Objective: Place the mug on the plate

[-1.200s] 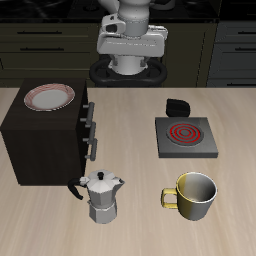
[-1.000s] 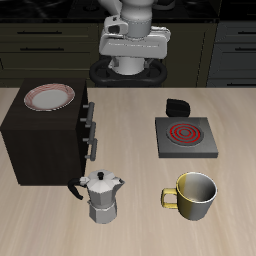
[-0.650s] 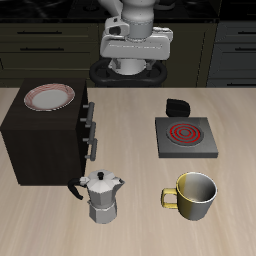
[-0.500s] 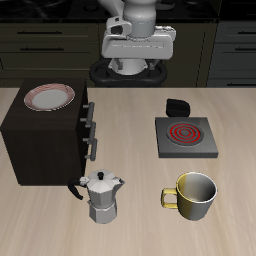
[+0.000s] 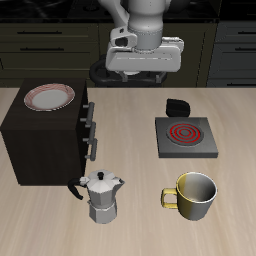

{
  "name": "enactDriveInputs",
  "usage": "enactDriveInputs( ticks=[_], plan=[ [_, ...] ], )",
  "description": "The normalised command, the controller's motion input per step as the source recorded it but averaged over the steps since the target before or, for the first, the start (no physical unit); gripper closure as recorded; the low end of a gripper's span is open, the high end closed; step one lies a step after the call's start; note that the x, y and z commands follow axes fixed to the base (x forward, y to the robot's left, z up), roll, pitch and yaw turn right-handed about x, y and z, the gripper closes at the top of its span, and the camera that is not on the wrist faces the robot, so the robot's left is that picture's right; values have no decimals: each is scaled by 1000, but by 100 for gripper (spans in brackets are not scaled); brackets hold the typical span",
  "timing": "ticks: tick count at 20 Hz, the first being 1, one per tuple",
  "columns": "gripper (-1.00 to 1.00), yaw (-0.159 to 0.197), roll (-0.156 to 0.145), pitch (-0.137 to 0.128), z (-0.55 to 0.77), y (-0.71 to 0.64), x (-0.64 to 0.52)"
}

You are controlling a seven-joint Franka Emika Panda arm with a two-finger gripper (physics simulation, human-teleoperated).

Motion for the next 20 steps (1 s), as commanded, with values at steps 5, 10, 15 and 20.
enactDriveInputs(
  ticks=[5, 10, 15, 20],
  plan=[
    [-100, 3, 24, -56, 172, 174, 566],
    [-100, -62, 113, 5, 103, 276, 443],
    [-100, -80, -48, -19, 134, 105, 304],
    [-100, -36, -11, 3, 75, 192, 272]
  ],
)
